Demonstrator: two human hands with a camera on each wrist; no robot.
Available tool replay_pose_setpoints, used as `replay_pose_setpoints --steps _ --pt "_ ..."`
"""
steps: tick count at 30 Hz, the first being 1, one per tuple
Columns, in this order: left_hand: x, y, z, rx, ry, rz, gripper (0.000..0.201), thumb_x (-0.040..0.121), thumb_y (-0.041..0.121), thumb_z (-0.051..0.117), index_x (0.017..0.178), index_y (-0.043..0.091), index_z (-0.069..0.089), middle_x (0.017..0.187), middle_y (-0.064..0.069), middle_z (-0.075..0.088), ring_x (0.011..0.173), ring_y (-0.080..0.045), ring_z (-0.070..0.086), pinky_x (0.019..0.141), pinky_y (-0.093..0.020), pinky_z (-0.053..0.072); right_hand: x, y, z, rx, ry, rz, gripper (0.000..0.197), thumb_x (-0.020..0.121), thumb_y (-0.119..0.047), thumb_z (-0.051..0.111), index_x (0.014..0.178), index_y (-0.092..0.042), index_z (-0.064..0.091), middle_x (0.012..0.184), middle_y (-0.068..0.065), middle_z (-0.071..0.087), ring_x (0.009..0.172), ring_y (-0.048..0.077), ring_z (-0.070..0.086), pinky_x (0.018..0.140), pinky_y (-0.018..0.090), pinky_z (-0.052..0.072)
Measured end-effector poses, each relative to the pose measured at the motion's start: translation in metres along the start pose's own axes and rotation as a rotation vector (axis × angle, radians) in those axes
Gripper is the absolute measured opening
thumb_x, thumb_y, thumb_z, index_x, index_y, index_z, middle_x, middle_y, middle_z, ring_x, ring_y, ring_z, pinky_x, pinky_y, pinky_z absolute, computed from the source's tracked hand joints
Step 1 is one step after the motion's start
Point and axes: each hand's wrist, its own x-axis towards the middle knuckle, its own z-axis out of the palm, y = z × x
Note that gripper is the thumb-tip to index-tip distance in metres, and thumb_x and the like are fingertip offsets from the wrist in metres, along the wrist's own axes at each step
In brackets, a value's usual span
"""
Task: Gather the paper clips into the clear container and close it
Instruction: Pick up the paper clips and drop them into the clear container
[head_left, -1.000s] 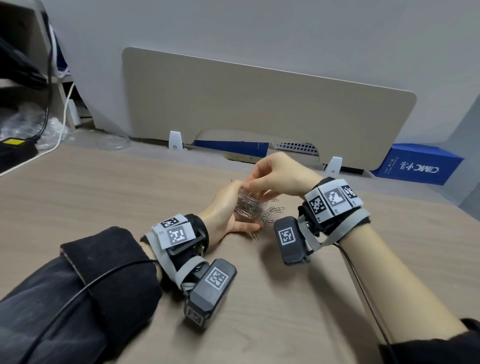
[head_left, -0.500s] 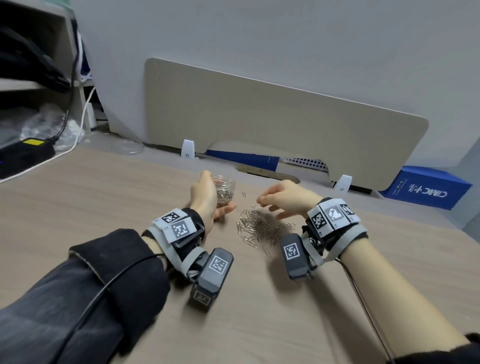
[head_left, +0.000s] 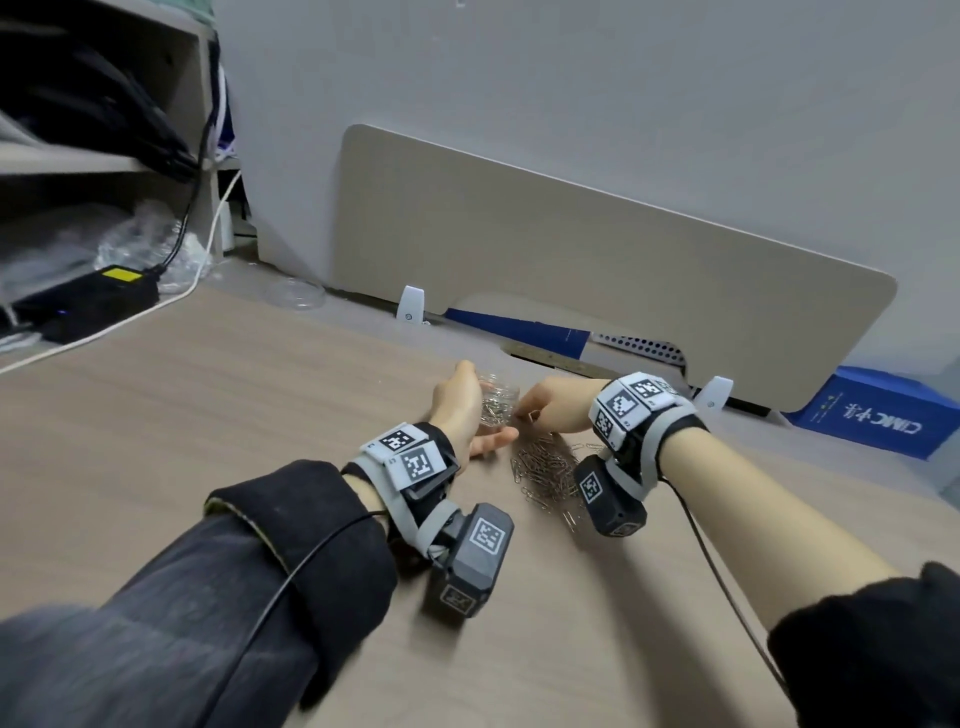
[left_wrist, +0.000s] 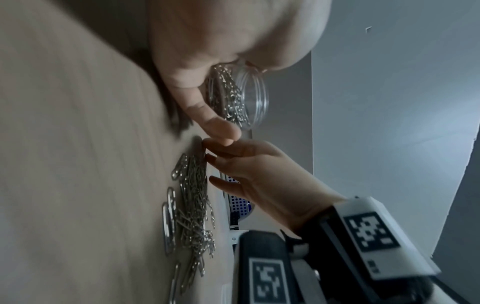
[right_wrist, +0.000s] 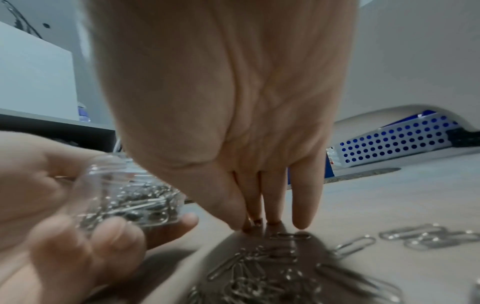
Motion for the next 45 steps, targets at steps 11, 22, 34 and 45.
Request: replay_pose_setpoints --steps 11,22,34,45 --pt "-0.003 0.0 0.0 0.013 0.033 0.031 0.045 0.098 0.035 0.036 0.124 0.004 0.055 0.106 -0.02 0.065 0.073 -0.029 0.065 0.042 -0.029 0.053 -0.058 0.015 0.011 0.085 0.024 -0.111 0.06 0.09 -0.027 0.063 0.146 -0.026 0.04 0.15 -0.006 0.043 0.129 0.017 0.05 0.101 0.03 0.039" --pt "-0.001 -0.002 0.002 0.029 0.01 0.019 0.04 0.097 0.035 0.037 0.12 0.007 0.055 0.102 -0.017 0.064 0.072 -0.029 0.064 0.045 -0.031 0.056 -0.057 0.011 0.033 0.146 0.167 -0.216 0.022 0.079 -0.021 0.076 0.1 -0.018 0.072 0.107 0.0 0.066 0.101 0.018 0.062 0.089 0.033 0.052" --pt "0.004 -0.009 0.004 0.048 -0.03 -0.027 0.046 0.095 0.039 0.039 0.13 0.012 0.05 0.121 -0.018 0.061 0.066 -0.028 0.067 0.049 -0.032 0.058 -0.056 0.032 0.043 0.167 0.124 0.037 0.081 0.072 -0.06 0.073 0.141 -0.026 0.045 0.135 0.004 0.055 0.118 0.019 0.054 0.097 0.031 0.043" --pt "0.005 -0.011 0.006 0.078 -0.09 -0.055 0.045 0.095 0.037 0.04 0.131 0.011 0.048 0.128 -0.02 0.057 0.07 -0.031 0.065 0.045 -0.032 0.056 -0.057 0.024 0.044 0.216 0.318 -0.068 0.018 0.08 -0.016 0.073 0.098 -0.015 0.075 0.089 -0.001 0.069 0.077 0.012 0.06 0.062 0.015 0.043"
